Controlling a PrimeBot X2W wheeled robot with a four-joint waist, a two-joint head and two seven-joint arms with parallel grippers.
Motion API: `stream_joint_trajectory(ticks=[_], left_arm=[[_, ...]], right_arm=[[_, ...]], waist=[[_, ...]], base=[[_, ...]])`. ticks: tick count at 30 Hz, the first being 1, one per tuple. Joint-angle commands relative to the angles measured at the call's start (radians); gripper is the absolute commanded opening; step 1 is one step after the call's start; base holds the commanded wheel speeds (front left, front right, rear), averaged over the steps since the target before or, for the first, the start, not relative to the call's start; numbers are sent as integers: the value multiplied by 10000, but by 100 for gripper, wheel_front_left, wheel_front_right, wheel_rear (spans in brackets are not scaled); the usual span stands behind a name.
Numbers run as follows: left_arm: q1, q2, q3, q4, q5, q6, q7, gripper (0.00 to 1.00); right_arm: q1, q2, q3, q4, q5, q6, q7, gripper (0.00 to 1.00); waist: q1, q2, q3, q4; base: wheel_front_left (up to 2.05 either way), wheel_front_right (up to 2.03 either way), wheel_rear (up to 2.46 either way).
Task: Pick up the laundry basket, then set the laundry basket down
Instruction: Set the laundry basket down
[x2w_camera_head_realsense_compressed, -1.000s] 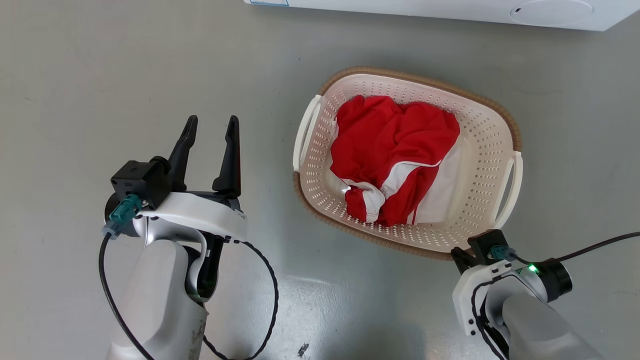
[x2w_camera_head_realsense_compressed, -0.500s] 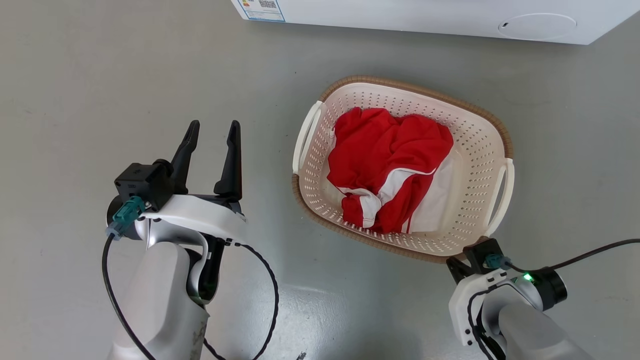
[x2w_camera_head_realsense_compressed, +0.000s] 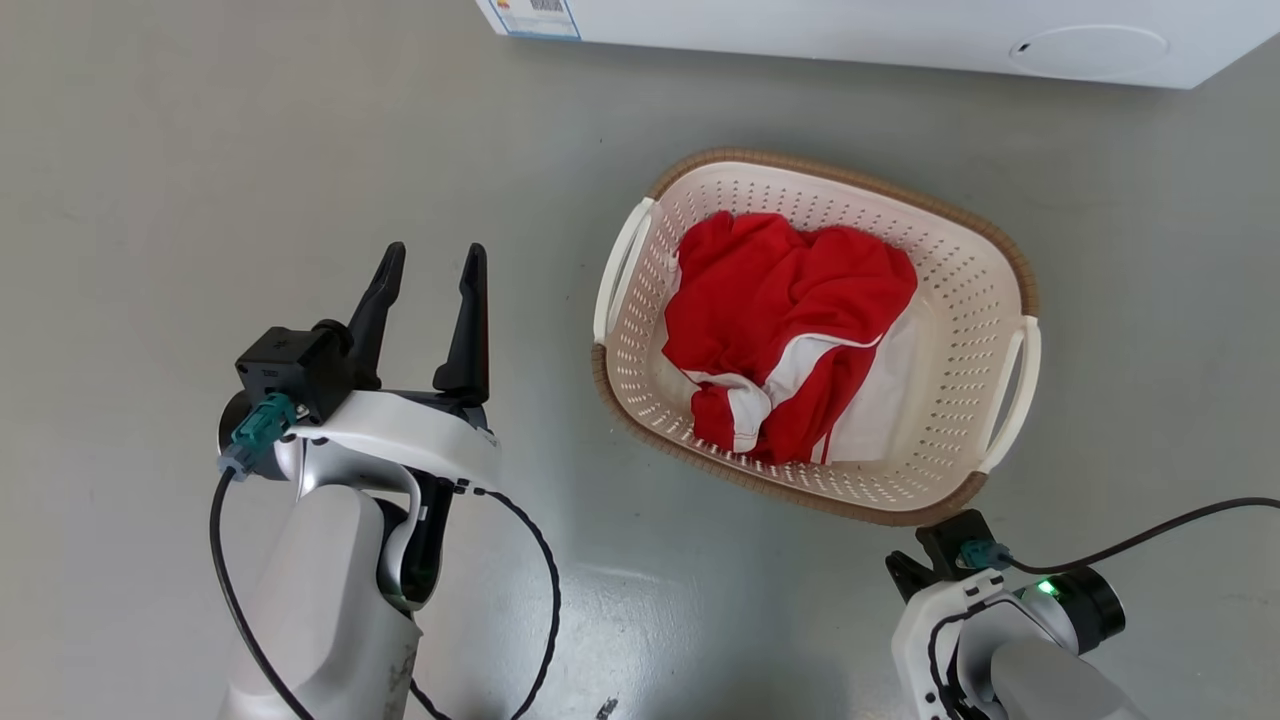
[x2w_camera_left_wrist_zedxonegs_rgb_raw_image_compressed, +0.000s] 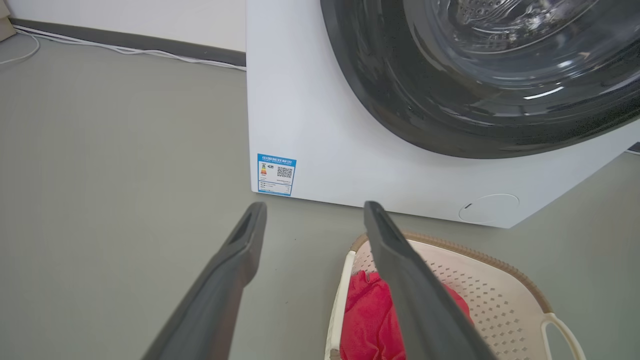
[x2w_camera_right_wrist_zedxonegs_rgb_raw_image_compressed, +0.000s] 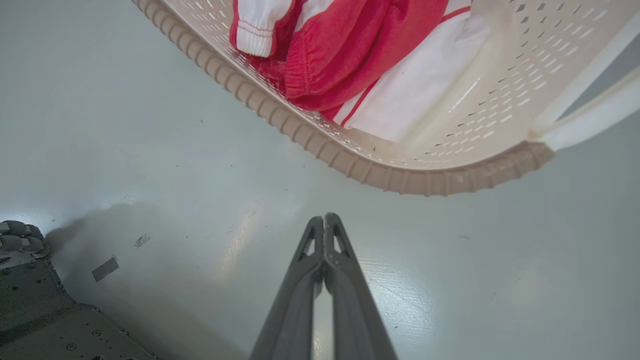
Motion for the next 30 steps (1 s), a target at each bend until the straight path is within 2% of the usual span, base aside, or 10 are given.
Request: stream_joint_trajectory(ticks=[1, 30], left_arm=[[65, 198, 235, -227, 48, 23, -61, 100], [-116, 198, 289, -525, 165, 42, -61, 100]], right_arm=[[272, 215, 240, 20, 88, 60, 1, 0], [-582, -58, 261, 67, 673, 60, -11, 0]], waist=[[0, 0, 91, 42], [0, 0, 886, 128]], base=[[0, 0, 0], [0, 0, 0]])
